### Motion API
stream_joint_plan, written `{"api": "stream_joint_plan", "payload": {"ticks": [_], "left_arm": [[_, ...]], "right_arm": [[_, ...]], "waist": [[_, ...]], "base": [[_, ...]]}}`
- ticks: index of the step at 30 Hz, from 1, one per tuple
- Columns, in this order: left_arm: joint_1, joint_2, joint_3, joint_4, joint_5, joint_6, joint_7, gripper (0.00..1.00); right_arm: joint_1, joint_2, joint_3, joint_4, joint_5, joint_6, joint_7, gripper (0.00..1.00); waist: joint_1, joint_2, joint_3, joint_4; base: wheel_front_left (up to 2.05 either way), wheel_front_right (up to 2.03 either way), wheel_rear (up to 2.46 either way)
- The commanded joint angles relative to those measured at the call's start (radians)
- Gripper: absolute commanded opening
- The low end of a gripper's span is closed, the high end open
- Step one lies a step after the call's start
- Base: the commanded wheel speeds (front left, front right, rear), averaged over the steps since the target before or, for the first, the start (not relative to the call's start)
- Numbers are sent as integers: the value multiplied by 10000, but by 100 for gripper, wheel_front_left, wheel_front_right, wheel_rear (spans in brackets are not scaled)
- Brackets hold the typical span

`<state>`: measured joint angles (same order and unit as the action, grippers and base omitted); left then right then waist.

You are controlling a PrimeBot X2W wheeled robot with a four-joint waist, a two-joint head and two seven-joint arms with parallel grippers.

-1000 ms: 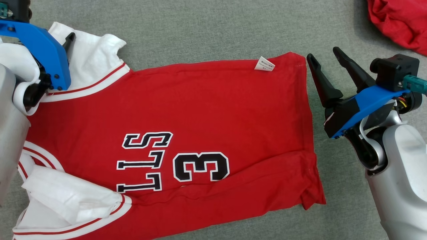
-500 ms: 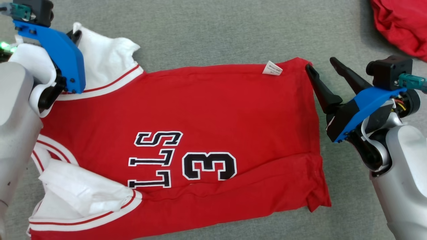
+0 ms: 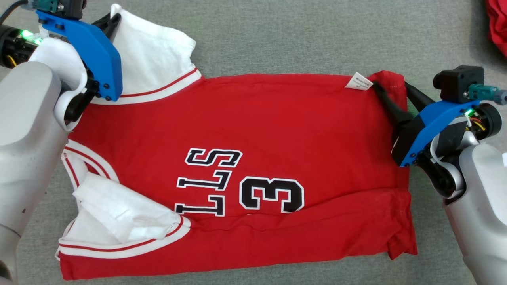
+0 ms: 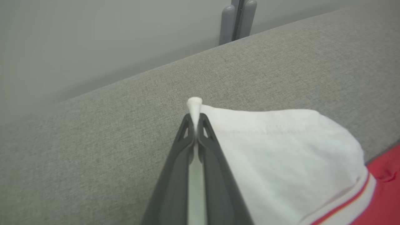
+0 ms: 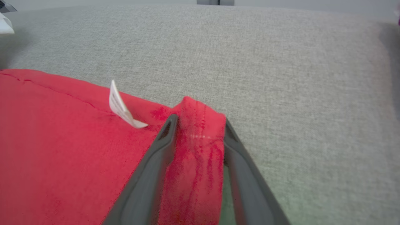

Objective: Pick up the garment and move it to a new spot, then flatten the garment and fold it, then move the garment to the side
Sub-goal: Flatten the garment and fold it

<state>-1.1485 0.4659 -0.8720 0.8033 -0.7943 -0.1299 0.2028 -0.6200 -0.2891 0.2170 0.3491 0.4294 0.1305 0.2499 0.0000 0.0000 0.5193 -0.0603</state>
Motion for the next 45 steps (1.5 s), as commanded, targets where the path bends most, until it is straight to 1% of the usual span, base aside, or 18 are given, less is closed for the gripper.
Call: {"api": "stream_joint_plan", "payload": {"ticks": [1,6,14,19,25,28,34,39,45], "left_arm": [[-158,-44,-50,-48,-93,-6,-188,0],[-75,-107,-145,-147,-162,-6,-842,0],[839,-41,30,-597,-382,42,-2242,0],[1816,262,127,-1326,-624,243,-2754,0],[3269,820,127,-2765,-817,822,-2988,0],[3938,1068,134,-3608,-934,1169,-3017,0],[5205,1488,153,-5043,-1194,1881,-3123,0],[6147,1730,224,-5638,-1446,2317,-3303,0],[6972,1878,240,-5864,-1651,2650,-3589,0]], "right_arm": [[-192,-65,-63,136,-65,6,-147,0],[-194,-52,-130,404,-94,6,-512,0],[526,7,-497,513,-116,6,-1453,0],[1114,18,-620,546,-66,5,-1796,0],[1758,83,-650,599,-181,6,-2187,0],[1957,8,-554,684,-297,6,-2376,0],[2234,60,-387,851,-497,6,-2720,0],[2565,69,-266,938,-543,6,-3153,0],[3028,105,-35,1023,-607,6,-3738,0]], "waist": [[0,0,-20,70],[0,0,-298,253],[0,0,-1207,512],[0,0,-1789,655],[0,0,-2283,811],[0,0,-2400,881],[0,0,-2491,944],[0,0,-2568,969],[0,0,-2714,998]], "base": [[0,0,0],[0,0,0],[0,0,0],[0,0,0],[0,0,0],[0,0,0],[0,0,0],[0,0,0],[0,0,0]]}}
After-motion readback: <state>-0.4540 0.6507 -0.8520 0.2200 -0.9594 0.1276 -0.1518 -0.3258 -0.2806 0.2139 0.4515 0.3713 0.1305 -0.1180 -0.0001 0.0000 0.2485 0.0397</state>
